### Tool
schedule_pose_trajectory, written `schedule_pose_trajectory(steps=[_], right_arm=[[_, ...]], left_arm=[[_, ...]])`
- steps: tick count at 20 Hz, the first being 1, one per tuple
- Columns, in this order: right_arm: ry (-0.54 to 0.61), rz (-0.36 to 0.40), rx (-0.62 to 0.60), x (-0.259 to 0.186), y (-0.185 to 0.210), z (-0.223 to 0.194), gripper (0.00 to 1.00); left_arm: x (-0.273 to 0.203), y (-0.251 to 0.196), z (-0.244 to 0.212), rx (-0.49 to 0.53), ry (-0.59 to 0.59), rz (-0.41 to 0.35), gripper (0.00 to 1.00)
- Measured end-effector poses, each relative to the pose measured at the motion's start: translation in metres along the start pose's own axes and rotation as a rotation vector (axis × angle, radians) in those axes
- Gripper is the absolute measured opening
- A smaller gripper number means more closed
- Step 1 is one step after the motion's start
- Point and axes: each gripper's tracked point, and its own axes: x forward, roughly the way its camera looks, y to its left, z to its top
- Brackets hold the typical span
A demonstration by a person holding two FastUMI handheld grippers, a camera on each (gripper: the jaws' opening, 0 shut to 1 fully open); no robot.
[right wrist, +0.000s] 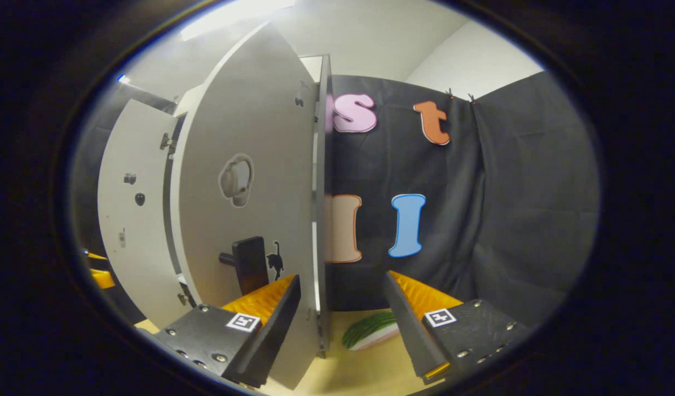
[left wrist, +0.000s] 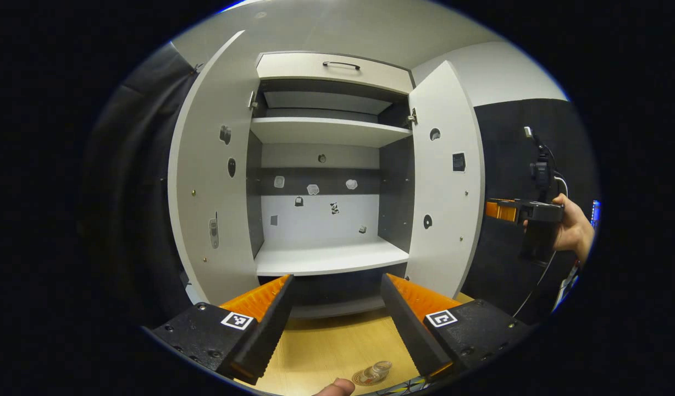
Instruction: Grasp the bottle in the cabinet with the left hand and place it on the coaster, then close the right door with the right hand and the left door with the left hand.
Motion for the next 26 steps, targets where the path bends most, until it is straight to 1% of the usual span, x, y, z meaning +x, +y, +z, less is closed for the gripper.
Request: schedule_pose_trajectory(steps=[7,11,12,15,18,21,23,26], right_arm=[[0.012,0.034,0.017,0.005,0.035,-0.003,0.93],[0.022,0.015,0.010,0.011,0.047,-0.006,0.93],[0.024,0.023,0.016,0.015,0.054,-0.006,0.93],[0.034,0.055,0.024,0.021,0.080,-0.010,0.93],[0.050,0.122,0.007,0.028,0.118,-0.020,0.93],[0.055,0.116,0.000,0.031,0.132,-0.023,0.93],[0.049,0.122,0.020,0.033,0.140,-0.021,0.93],[0.044,0.106,0.031,0.029,0.140,-0.020,0.93]], left_arm=[[-0.001,0.015,-0.008,-0.031,-0.003,0.013,0.98],[-0.009,0.036,-0.011,-0.039,-0.002,0.040,0.98],[-0.010,0.044,-0.012,-0.032,-0.007,0.059,0.98],[-0.011,0.061,-0.014,-0.016,-0.006,0.083,0.97],[-0.012,0.076,-0.015,-0.024,0.002,0.094,0.97],[-0.017,0.093,-0.011,-0.033,-0.004,0.108,0.97],[-0.021,0.106,-0.009,-0.033,-0.011,0.120,0.98],[-0.022,0.130,-0.013,-0.030,-0.004,0.142,0.97]])
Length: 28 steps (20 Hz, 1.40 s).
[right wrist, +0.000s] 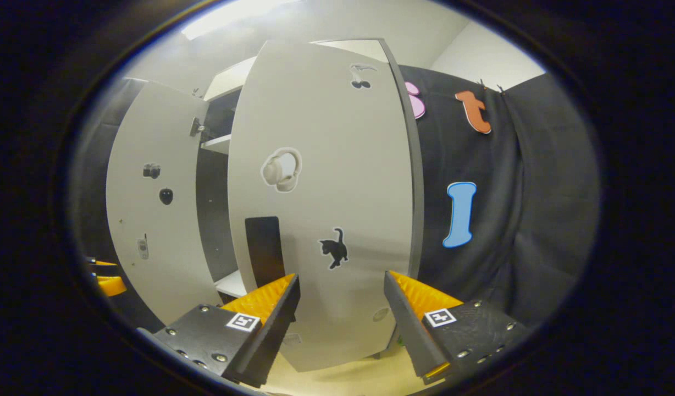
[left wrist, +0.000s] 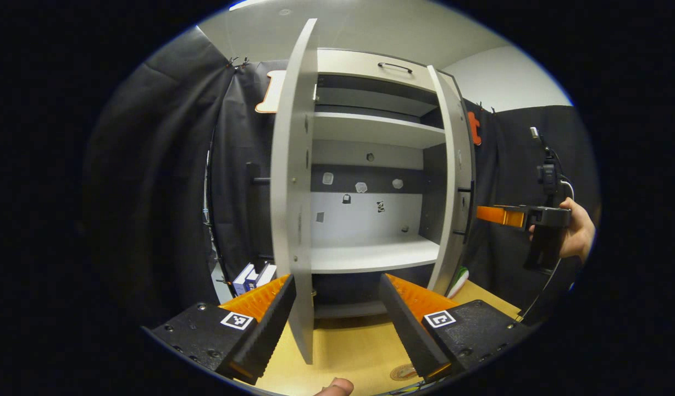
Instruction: Grasp the bottle in the cabinet with the left hand and place it on the coaster, then close the right door with the right hand and the left door with the left hand.
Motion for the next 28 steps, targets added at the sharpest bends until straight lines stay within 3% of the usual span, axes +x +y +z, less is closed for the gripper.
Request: schedule_pose_trajectory(steps=[4,6,10,12,19,22,26,28], right_arm=[[0.003,-0.003,0.019,-0.019,0.001,0.000,0.94],[-0.007,-0.004,-0.009,-0.032,0.001,0.006,0.93],[-0.039,0.017,0.026,-0.060,0.008,0.015,0.93],[-0.041,0.053,0.032,-0.074,0.017,0.016,0.93],[-0.078,0.083,0.025,-0.116,0.027,0.023,0.93],[-0.093,0.061,0.041,-0.134,0.018,0.029,0.93],[-0.097,0.016,-0.007,-0.163,0.001,0.030,0.93],[-0.102,0.008,-0.029,-0.178,-0.004,0.027,0.93]], left_arm=[[-0.002,0.031,-0.004,0.016,0.005,0.019,0.97],[0.000,0.058,-0.005,0.026,-0.001,0.085,0.97],[0.008,0.088,-0.014,-0.056,0.036,0.129,0.94],[0.013,0.106,-0.013,-0.082,0.032,0.160,0.99],[0.041,0.173,0.025,-0.065,-0.003,0.275,0.93],[0.057,0.167,0.036,-0.116,-0.001,0.251,0.96],[0.069,0.158,0.038,-0.044,0.054,0.211,0.93],[0.070,0.158,0.044,-0.003,0.050,0.228,0.90]])
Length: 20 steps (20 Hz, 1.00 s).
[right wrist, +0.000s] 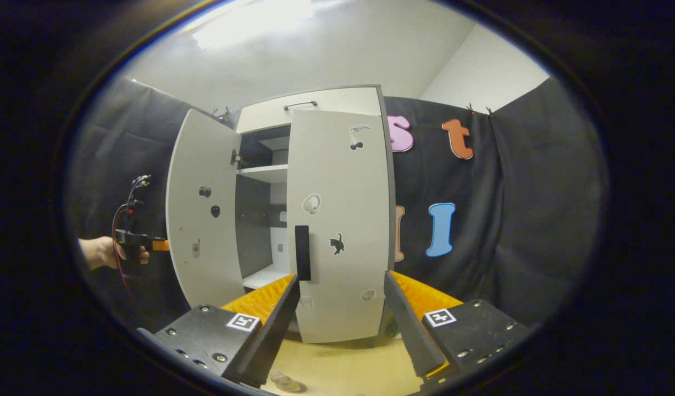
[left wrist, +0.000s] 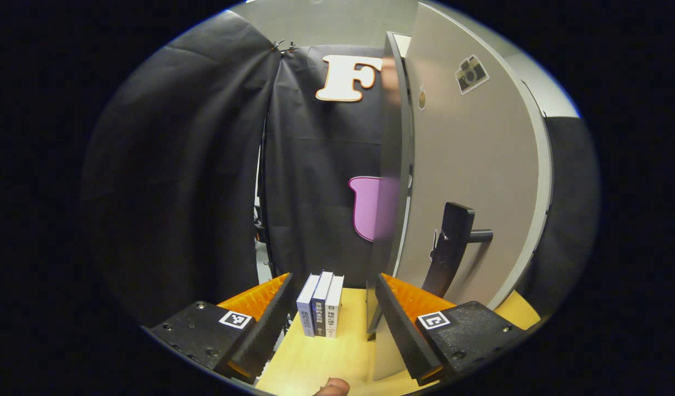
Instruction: Grasp the bottle in the cabinet with the left hand and place it on the coaster, then close the right door with the right hand and the left door with the left hand.
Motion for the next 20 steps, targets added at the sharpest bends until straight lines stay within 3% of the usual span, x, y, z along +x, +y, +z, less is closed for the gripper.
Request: schedule_pose_trajectory(steps=[1,3,4,8,11,12,13,14,15,20], right_arm=[[0.001,-0.008,0.000,-0.006,-0.005,-0.002,0.93],[0.005,-0.014,0.013,-0.016,-0.011,-0.002,0.93],[-0.002,-0.014,0.017,-0.020,-0.013,0.001,0.93],[-0.016,-0.007,0.027,-0.033,-0.022,0.008,0.93],[-0.012,0.016,0.039,-0.042,-0.021,0.008,0.93],[-0.008,0.022,0.042,-0.044,-0.020,0.008,0.93],[-0.007,0.026,0.043,-0.046,-0.020,0.008,0.93],[-0.006,0.028,0.042,-0.048,-0.020,0.007,0.93],[-0.006,0.033,0.038,-0.049,-0.020,0.007,0.93],[-0.012,0.048,0.023,-0.047,-0.018,0.007,0.93]], left_arm=[[0.000,-0.002,0.001,-0.014,-0.007,0.009,0.94],[-0.004,-0.003,-0.006,-0.048,0.003,0.032,0.89],[-0.004,-0.002,-0.003,-0.045,0.001,0.042,0.94],[-0.006,-0.009,-0.005,-0.040,0.008,0.055,0.93],[-0.008,-0.008,-0.003,-0.041,0.003,0.077,0.93],[-0.007,-0.008,-0.004,-0.040,0.000,0.078,0.89],[-0.008,-0.008,-0.003,-0.043,-0.007,0.078,0.94],[-0.008,-0.007,-0.004,-0.051,-0.013,0.084,0.89],[-0.007,-0.006,-0.004,-0.060,-0.013,0.091,0.94],[-0.011,-0.005,-0.005,-0.083,-0.022,0.117,0.93]])
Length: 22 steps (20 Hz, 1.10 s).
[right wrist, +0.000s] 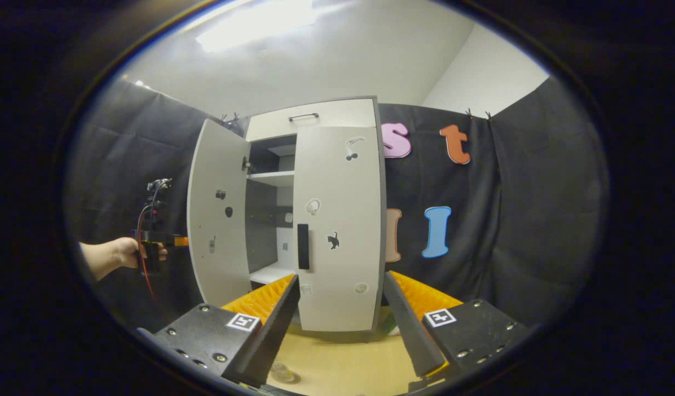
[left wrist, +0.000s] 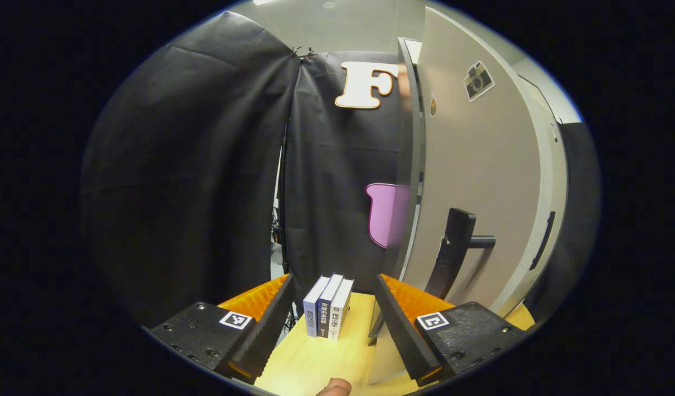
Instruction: Grasp the bottle in the cabinet with the left hand and place it on the coaster, then close the right door with the right hand and the left door with the left hand.
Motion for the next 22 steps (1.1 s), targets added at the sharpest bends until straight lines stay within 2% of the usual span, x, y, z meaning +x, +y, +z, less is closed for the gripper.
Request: schedule_pose_trajectory(steps=[2,4,5,6,7,8,9,11,14,15,16,20,21,22], right_arm=[[-0.014,0.001,0.025,0.007,0.002,0.001,0.93],[-0.030,-0.011,0.032,0.015,0.001,0.000,0.93],[-0.036,-0.004,0.030,0.020,0.006,-0.001,0.93],[-0.047,0.017,0.025,0.025,0.014,0.000,0.93],[-0.060,0.042,0.023,0.031,0.022,0.002,0.93],[-0.067,0.063,0.024,0.037,0.029,0.004,0.93],[-0.066,0.075,0.026,0.042,0.033,0.003,0.93],[-0.060,0.078,0.026,0.054,0.038,0.003,0.93],[-0.062,0.084,0.020,0.069,0.048,0.002,0.93],[-0.060,0.082,0.021,0.072,0.049,0.000,0.93],[-0.056,0.080,0.025,0.075,0.051,-0.001,0.93],[-0.051,0.096,0.031,0.078,0.058,0.000,0.93],[-0.051,0.090,0.027,0.077,0.056,0.000,0.88],[-0.051,0.082,0.026,0.076,0.053,0.001,0.88]], left_arm=[[0.001,0.001,0.001,0.011,-0.002,0.003,0.89],[0.001,0.001,0.000,0.013,0.003,0.009,0.89],[-0.001,0.001,0.000,0.001,0.000,0.019,0.93],[-0.001,0.002,0.000,-0.011,-0.001,0.029,0.89],[-0.002,0.003,-0.001,-0.022,-0.007,0.038,0.93],[-0.001,0.003,0.000,-0.031,-0.014,0.039,0.94],[-0.002,0.003,-0.001,-0.038,-0.019,0.035,0.89],[-0.002,0.002,-0.001,-0.039,-0.022,0.033,0.93],[-0.003,0.000,0.003,-0.007,-0.041,0.037,0.95],[-0.003,-0.003,0.003,0.007,-0.041,0.030,0.92],[-0.003,-0.008,0.003,0.017,-0.041,0.017,0.95],[-0.006,-0.038,0.000,0.041,-0.023,-0.055,0.94],[-0.007,-0.042,0.001,0.030,-0.028,-0.057,0.94],[-0.008,-0.044,-0.002,0.020,-0.019,-0.052,0.95]])
